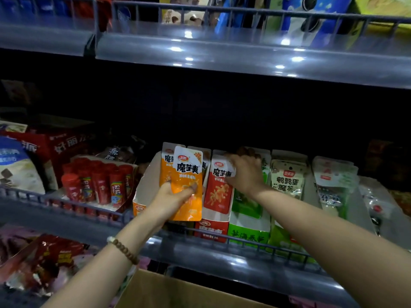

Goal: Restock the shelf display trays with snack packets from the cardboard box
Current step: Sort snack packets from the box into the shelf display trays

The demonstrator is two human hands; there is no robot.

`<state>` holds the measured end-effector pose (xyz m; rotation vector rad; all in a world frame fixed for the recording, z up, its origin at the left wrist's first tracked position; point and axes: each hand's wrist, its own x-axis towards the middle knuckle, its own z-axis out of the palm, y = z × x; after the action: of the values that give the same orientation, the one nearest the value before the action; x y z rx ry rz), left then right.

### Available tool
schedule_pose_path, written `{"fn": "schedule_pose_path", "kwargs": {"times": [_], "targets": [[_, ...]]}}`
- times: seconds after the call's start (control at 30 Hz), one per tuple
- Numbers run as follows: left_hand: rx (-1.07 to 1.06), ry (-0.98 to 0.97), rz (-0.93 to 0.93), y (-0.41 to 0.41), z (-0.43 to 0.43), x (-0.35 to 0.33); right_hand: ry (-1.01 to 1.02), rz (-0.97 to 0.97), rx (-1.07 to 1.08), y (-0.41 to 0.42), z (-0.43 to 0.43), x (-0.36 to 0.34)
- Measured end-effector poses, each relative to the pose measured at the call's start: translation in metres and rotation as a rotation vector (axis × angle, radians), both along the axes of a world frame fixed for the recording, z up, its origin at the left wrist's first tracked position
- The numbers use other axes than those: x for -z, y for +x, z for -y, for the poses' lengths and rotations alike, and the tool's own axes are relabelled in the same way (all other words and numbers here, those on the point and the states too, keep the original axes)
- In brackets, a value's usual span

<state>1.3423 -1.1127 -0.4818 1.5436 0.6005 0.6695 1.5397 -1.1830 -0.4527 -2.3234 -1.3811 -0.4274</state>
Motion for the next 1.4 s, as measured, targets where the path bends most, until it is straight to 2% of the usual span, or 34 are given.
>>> {"fn": "schedule_pose_path", "kwargs": {"times": [0.1,0.13,0.2,0.27,0.33,0.4,0.47,0.53,0.63,0.73,0.87,1.0,1.13,1.4], "targets": [[-0.027,0.065,0.034,-0.006,0.006,-0.004,0.144,-0.062,-0.040,-0.005,0.000,-0.009],[-0.034,0.081,0.041,-0.009,0.008,-0.005,0.239,-0.175,-0.113,-0.012,0.002,-0.016],[-0.021,0.104,0.038,-0.014,0.014,-0.010,0.338,-0.523,-0.287,-0.033,0.007,-0.036],[-0.014,0.128,0.035,-0.019,0.017,-0.015,0.256,-0.792,-0.438,-0.049,0.012,-0.053],[-0.027,0.154,0.036,-0.021,0.017,-0.017,0.090,-0.823,-0.522,-0.057,0.015,-0.061],[-0.063,0.154,0.071,-0.024,0.012,-0.017,0.042,-0.841,-0.540,-0.060,0.012,-0.067],[-0.177,0.217,0.112,-0.031,-0.003,-0.009,0.150,-0.888,-0.484,-0.063,0.004,-0.073],[-0.328,0.373,0.065,-0.042,-0.023,0.004,0.337,-0.917,-0.396,-0.061,-0.014,-0.075],[-0.385,0.515,-0.075,-0.056,-0.043,0.025,0.485,-0.859,-0.307,-0.055,-0.051,-0.075],[-0.324,0.467,-0.177,-0.055,-0.048,0.042,0.436,-0.669,-0.240,-0.051,-0.087,-0.070],[-0.435,0.654,-0.308,-0.046,-0.054,0.050,0.393,-0.510,-0.207,-0.057,-0.119,-0.065],[-0.473,0.699,-0.299,-0.042,-0.062,0.055,0.154,-0.335,-0.202,-0.053,-0.138,-0.055],[-0.487,0.725,-0.300,-0.042,-0.062,0.056,0.012,-0.230,-0.181,-0.048,-0.144,-0.040],[-0.465,0.728,-0.317,-0.042,-0.061,0.054,-0.019,-0.161,-0.124,-0.051,-0.143,-0.023]]}}
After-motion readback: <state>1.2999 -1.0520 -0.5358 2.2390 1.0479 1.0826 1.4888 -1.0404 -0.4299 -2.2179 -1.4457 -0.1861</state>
